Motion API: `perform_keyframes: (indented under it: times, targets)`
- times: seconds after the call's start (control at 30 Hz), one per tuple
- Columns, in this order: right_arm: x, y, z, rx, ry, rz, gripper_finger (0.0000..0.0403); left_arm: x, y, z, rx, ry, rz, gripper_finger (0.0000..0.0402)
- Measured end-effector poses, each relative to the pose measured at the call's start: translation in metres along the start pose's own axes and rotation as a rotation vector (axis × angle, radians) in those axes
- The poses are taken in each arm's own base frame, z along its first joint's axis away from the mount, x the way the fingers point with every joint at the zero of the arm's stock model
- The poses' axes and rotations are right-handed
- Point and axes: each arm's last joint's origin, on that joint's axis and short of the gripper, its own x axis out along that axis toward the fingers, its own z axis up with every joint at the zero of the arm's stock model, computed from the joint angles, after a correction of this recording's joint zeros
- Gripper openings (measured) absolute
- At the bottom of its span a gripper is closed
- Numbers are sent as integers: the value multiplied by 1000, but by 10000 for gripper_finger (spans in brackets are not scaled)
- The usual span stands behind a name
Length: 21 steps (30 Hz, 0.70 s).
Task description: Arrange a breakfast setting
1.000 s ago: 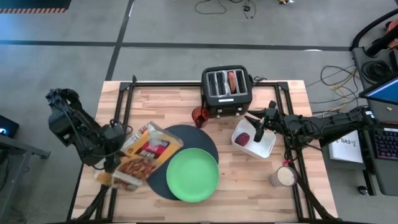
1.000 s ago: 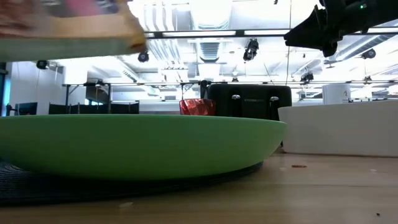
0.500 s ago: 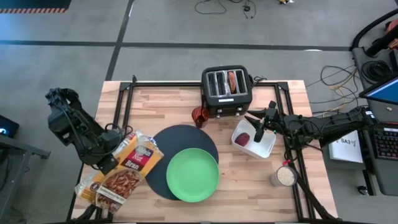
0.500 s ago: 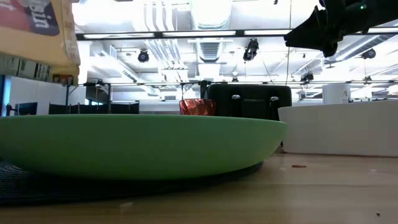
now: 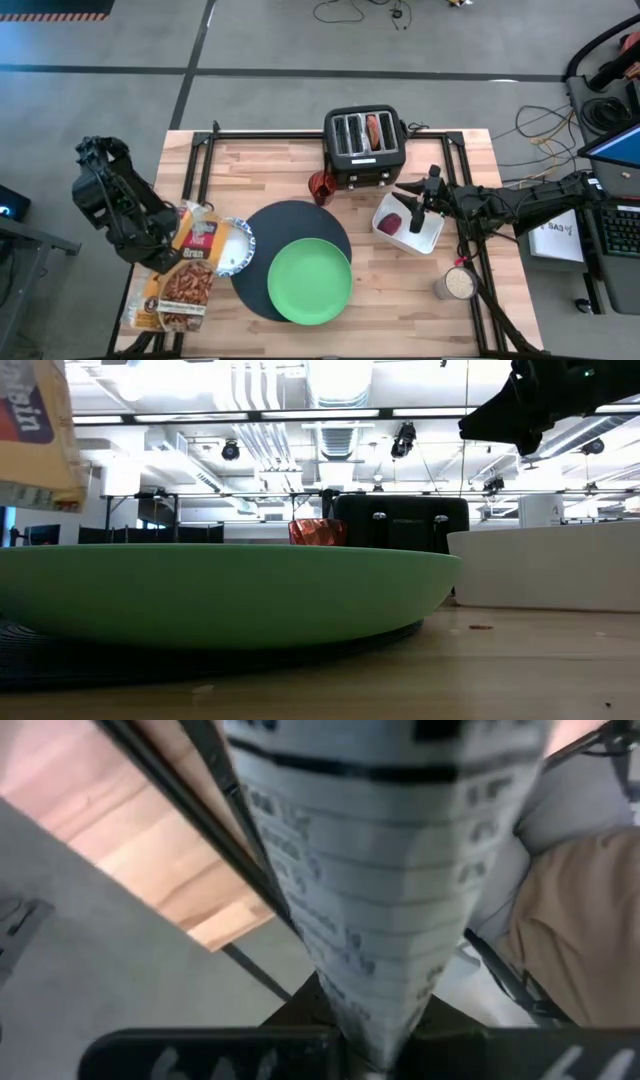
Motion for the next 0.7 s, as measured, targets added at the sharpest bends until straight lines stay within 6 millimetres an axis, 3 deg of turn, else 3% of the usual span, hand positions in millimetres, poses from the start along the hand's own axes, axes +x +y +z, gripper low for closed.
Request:
perform_keyframes:
  times: [0.23, 0.47, 0.57, 0.7]
  targets:
    - [0, 0, 0, -13, 0, 0, 121, 5, -5, -2, -23, 23, 30, 0]
    - [0, 0, 0, -9, -1, 0, 121, 16, -23, -8, -17, 71, 41, 0]
    - [0, 0, 0, -13, -4, -1, 121, 17, -15, -9, -90, 159, 185, 0]
    - [0, 0, 1, -12, -8, -1, 121, 11, -13, -7, -77, 143, 121, 0]
